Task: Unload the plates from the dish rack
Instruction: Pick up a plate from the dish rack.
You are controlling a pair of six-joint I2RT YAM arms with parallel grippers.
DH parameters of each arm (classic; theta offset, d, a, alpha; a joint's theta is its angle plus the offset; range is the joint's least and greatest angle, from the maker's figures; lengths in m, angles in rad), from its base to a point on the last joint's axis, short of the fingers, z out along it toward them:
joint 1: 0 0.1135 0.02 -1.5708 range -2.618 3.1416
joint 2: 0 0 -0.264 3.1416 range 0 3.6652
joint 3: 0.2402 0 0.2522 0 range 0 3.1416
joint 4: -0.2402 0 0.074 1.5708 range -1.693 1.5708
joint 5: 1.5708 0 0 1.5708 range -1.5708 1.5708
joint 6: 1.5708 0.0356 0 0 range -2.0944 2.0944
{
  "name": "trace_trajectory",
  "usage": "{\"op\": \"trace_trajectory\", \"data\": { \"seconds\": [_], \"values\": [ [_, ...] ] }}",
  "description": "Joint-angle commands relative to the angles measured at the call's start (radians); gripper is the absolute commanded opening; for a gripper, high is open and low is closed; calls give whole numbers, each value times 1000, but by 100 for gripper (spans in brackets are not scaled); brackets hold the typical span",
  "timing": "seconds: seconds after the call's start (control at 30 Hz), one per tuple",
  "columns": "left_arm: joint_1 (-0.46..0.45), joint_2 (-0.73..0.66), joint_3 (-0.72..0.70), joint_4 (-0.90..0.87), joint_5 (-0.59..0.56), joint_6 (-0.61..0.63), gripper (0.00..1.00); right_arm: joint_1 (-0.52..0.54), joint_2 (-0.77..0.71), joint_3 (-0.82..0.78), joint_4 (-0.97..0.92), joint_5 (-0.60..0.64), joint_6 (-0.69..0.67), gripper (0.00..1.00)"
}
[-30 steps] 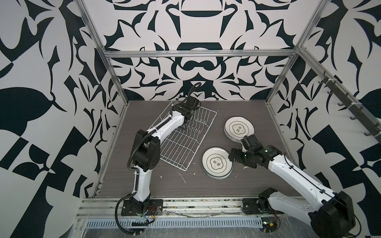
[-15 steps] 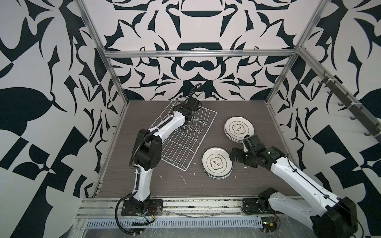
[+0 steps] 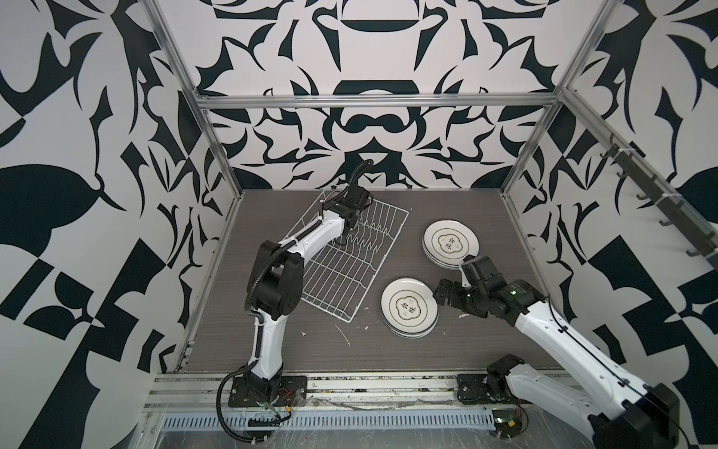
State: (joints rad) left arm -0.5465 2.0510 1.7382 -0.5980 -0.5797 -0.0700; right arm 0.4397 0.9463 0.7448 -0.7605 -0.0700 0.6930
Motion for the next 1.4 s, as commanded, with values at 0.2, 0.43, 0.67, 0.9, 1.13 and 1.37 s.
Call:
{"op": "trace_trajectory", "data": {
  "seconds": [0.2, 0.43, 0.67, 0.9, 1.13, 1.37],
  "values": [
    [0, 11, -24, -11, -1, -3, 4, -4, -30, 31, -18, -4, 9, 99],
    [0, -57, -81, 0, -57, 15, 0, -4, -30, 15, 13, -21, 20, 99],
    [-9, -172, -151, 19, -80, 32, 0, -4, 2, 3, 70, -41, 30, 99],
    [-74, -251, -158, -9, -142, 55, 0, -4, 51, 16, 115, -53, 25, 99],
    [-154, -324, -125, -68, -250, 56, 0, -4, 90, 84, 124, -36, -18, 99],
    [-186, -378, -28, -241, -194, -167, 0, -4, 77, 114, 164, -4, -32, 99]
  ]
}}
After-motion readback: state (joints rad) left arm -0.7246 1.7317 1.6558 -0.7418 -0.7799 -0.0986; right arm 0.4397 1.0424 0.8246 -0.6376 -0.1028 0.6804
